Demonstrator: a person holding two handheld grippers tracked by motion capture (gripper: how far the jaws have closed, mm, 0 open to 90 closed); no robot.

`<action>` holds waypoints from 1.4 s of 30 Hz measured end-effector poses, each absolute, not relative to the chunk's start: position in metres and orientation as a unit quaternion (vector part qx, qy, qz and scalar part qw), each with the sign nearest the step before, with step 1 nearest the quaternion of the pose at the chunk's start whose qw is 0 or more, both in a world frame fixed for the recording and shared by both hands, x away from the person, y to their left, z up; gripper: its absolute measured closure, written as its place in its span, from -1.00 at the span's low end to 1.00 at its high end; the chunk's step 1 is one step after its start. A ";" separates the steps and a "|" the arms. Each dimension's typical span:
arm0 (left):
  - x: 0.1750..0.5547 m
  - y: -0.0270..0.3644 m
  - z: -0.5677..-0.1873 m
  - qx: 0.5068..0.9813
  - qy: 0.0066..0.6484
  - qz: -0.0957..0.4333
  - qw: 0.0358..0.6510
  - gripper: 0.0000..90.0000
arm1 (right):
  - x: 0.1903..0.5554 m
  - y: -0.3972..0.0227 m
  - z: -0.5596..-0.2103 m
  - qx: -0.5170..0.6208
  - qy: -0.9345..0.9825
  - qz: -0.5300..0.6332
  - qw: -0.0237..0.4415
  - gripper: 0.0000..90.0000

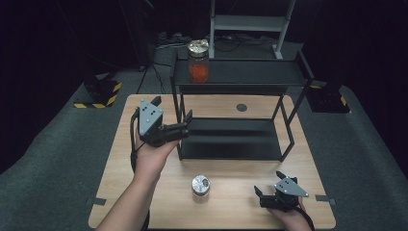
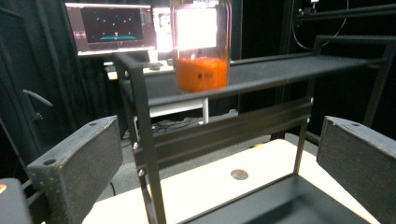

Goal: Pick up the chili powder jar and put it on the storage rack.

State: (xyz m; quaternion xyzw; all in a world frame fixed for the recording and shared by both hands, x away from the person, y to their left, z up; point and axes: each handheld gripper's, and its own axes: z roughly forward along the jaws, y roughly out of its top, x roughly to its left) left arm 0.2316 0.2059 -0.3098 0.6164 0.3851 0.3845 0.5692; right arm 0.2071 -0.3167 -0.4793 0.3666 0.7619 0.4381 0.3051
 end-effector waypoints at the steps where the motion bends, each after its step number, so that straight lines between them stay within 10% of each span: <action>1: 0.230 0.207 -0.313 0.617 0.387 0.382 0.568 -0.99 | 0.207 -0.317 -0.479 0.367 0.762 0.438 0.305 -1.00; 42: 0.178 0.254 -0.464 0.687 0.469 0.329 0.447 -0.98 | 0.205 -0.315 -0.480 0.364 0.762 0.435 0.311 -1.00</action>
